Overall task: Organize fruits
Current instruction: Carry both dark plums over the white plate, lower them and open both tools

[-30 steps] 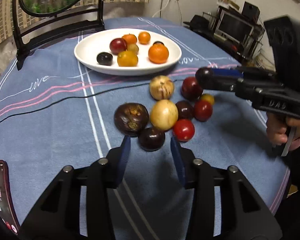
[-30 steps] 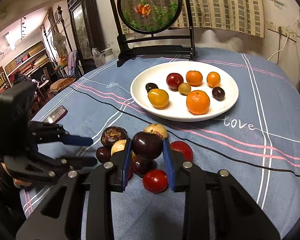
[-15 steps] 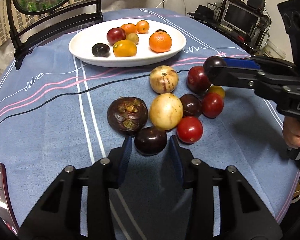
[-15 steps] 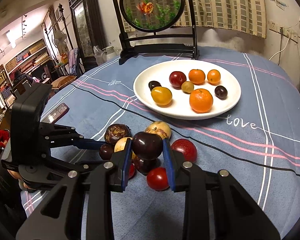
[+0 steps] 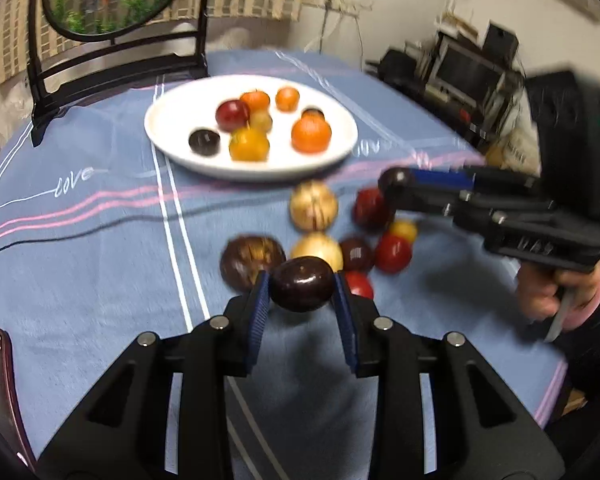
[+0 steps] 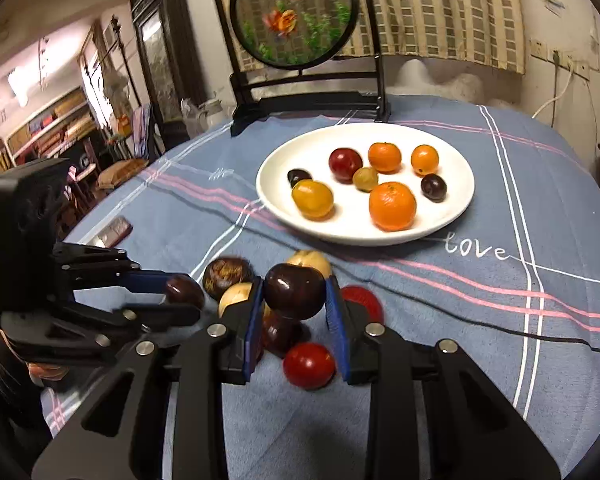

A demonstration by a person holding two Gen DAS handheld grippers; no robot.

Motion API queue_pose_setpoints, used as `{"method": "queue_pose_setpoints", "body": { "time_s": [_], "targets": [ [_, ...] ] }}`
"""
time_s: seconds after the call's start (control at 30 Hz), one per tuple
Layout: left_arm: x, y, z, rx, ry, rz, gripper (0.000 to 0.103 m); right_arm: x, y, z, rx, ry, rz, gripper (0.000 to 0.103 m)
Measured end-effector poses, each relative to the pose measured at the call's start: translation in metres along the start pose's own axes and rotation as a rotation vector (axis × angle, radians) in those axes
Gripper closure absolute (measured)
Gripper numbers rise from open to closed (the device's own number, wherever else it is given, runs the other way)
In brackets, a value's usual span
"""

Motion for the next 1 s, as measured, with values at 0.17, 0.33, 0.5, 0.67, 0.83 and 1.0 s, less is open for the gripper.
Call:
{"method": "queue_pose_setpoints", "body": {
  "time_s": [0.17, 0.33, 0.5, 0.67, 0.83, 1.0],
  "targets": [
    [0.009, -0.048, -0.001, -0.05, -0.011, 0.084, 0.07, -0.018, -0.027, 0.001, -0.102, 0.053, -0.032, 0.072],
    [0.021, -0.096, -0.029, -0.082, -0.109, 0.12, 0.07, -0.039, -0.051, -0.028, -0.105, 0.092, -0.062, 0.072],
    [0.039, -0.117, -0.061, -0.059, -0.176, 0.149, 0.07, -0.045, -0.064, -0.054, -0.064, 0.093, -0.045, 0.072],
    [0.055, -0.128, -0.083, -0.026, -0.192, 0.182, 0.07, -0.049, -0.074, -0.069, -0.035, 0.098, -0.027, 0.072],
    [0.062, -0.125, -0.083, -0.024, -0.239, 0.199, 0.023, -0.051, -0.074, -0.074, -0.004, 0.115, -0.009, 0.065],
    [0.059, -0.117, -0.048, -0.067, -0.217, 0.221, 0.017, -0.039, -0.071, -0.05, -0.024, 0.097, 0.002, 0.058]
  ]
}}
Point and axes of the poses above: each gripper's, at about its wrist camera, not at the fingertips, and z roughly against the way its jaws point, x to its left, y to its underside, the point moved 5 cm from there along -z, roughly the way its jaws point, and after that the axes turned 10 degrees about -y, right-handed, at the moved point
